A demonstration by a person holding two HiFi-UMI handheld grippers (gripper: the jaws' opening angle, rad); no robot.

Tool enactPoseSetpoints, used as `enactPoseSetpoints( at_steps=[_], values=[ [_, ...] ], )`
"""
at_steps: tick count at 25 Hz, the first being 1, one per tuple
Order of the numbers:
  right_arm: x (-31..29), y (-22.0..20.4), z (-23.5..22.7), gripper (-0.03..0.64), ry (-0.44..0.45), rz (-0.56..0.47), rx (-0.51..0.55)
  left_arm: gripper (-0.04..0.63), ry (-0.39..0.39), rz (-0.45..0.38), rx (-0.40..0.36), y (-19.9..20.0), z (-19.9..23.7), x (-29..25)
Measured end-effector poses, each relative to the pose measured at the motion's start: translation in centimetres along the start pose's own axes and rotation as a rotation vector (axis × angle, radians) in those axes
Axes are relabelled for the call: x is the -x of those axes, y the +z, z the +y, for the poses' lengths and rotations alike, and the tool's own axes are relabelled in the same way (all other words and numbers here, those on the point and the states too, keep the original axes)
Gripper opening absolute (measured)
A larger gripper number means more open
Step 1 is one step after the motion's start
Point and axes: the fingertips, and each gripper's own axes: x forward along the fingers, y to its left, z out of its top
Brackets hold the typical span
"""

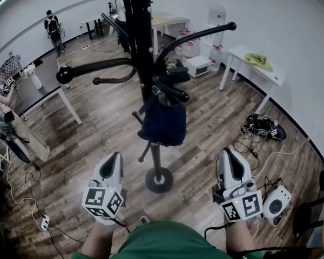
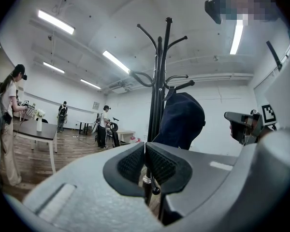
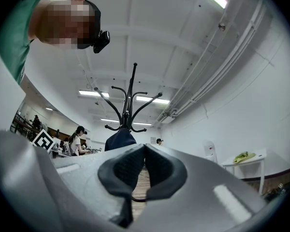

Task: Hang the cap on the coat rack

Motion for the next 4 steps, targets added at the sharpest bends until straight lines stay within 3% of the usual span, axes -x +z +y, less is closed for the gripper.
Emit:
enactPoseSetpoints(
  at_steps=[4],
  values=[
    [-0.32, -0.15, 0.45, 0.003, -0.006, 0.002, 0.004, 0.014, 0.000, -0.002, -0.003, 0.18, 0.73, 0.15]
  ],
)
